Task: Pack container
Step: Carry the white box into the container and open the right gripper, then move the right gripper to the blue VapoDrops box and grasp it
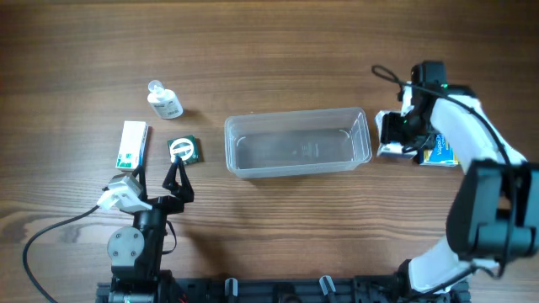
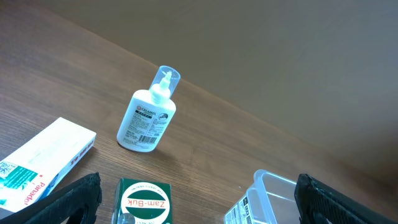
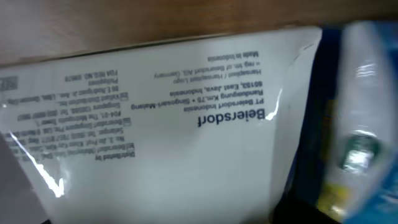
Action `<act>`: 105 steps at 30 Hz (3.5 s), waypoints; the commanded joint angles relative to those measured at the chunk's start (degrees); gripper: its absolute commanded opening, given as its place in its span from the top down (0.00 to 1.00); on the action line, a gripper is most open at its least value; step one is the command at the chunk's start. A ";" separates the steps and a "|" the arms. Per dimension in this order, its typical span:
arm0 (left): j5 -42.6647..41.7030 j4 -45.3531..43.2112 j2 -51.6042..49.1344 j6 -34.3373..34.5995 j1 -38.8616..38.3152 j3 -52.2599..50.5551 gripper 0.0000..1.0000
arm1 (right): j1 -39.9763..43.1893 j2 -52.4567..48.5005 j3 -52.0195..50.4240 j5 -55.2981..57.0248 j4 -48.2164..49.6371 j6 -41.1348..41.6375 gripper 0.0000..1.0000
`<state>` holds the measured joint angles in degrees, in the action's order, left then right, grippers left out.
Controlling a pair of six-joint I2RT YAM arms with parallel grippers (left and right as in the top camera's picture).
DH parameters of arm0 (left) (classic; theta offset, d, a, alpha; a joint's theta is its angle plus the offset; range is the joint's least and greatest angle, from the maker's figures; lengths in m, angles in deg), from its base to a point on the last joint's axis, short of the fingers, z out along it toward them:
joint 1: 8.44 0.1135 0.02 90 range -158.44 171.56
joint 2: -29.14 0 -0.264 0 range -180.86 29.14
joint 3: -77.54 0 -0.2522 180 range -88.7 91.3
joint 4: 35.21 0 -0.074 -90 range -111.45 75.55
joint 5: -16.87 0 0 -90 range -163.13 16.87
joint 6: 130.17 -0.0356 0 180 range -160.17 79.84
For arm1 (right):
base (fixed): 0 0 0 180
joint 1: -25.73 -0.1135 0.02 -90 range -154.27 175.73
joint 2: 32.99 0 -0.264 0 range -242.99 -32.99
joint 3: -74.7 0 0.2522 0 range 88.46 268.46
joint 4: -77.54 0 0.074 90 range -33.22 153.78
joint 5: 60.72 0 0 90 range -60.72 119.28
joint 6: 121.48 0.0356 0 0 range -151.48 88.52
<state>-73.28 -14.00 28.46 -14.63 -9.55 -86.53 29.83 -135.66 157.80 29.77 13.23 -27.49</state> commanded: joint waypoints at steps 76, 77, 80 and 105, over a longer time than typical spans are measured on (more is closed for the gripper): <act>-0.46 -0.20 0.52 -1.14 0.00 -0.37 0.00 | 17.90 2.25 -2.34 0.92 8.90 -7.98 0.00; -0.46 -0.20 0.52 -1.14 0.00 -0.37 0.00 | 17.94 0.42 -2.34 3.32 9.44 -6.78 0.00; -0.46 -0.20 0.52 -1.14 0.00 -0.37 0.00 | 17.92 -2.43 -2.34 0.81 11.52 -7.04 0.00; -0.46 -0.20 0.52 -1.14 0.00 -0.37 0.00 | 16.02 9.25 -1.40 -4.94 2.84 2.21 0.29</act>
<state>-73.28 -14.03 28.46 -14.63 -9.55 -86.53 47.47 -135.35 156.10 27.71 17.89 -27.12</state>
